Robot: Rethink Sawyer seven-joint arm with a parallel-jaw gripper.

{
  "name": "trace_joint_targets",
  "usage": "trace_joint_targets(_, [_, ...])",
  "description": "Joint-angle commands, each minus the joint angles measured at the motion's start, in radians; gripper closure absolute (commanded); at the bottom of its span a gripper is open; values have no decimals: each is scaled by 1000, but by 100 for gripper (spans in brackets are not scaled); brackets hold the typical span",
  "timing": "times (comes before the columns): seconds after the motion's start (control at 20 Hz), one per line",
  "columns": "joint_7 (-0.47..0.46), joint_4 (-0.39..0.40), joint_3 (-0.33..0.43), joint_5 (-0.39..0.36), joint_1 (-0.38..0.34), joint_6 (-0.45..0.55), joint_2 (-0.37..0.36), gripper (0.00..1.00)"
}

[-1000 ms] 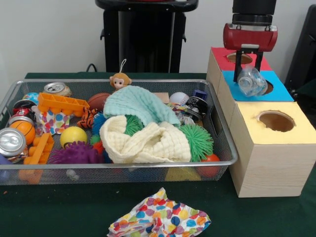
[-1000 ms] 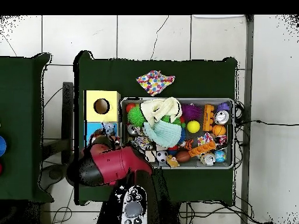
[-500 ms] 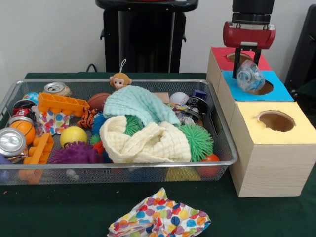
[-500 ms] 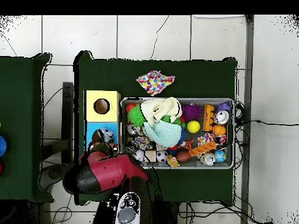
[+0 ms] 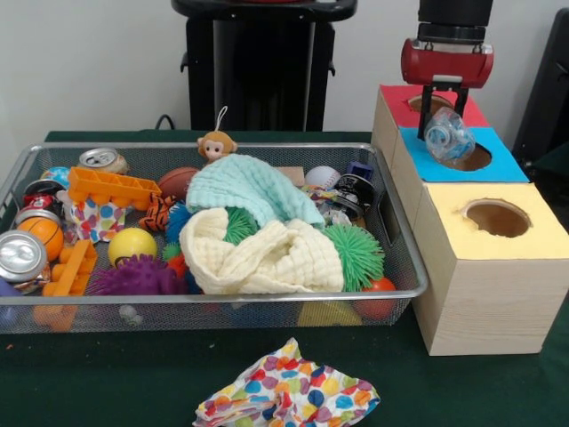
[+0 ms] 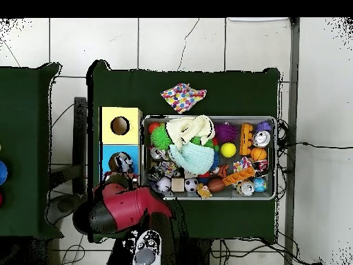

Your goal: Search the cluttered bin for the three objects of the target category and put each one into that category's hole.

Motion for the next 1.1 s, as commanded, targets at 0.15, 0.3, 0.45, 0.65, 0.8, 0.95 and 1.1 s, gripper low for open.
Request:
trace_joint_targets(0.15, [85,86,-12,-50,-2,-5,61,100])
trace_joint_targets(0.3, [87,82,-16,-48,5,-10,67,100])
trace_joint_targets(0.45, [88,78,-22,-46,13,-7,69,100])
trace_joint_targets(0.65, [87,73,-29,-44,18,-2,70,100])
trace_joint_targets(0.8, [85,73,-28,-43,17,-6,72,100])
trace_joint_targets(0.95, [85,73,-31,-44,20,-15,75,100])
trace_joint_targets(1.1, [88,72,-35,-41,25,-15,77,100])
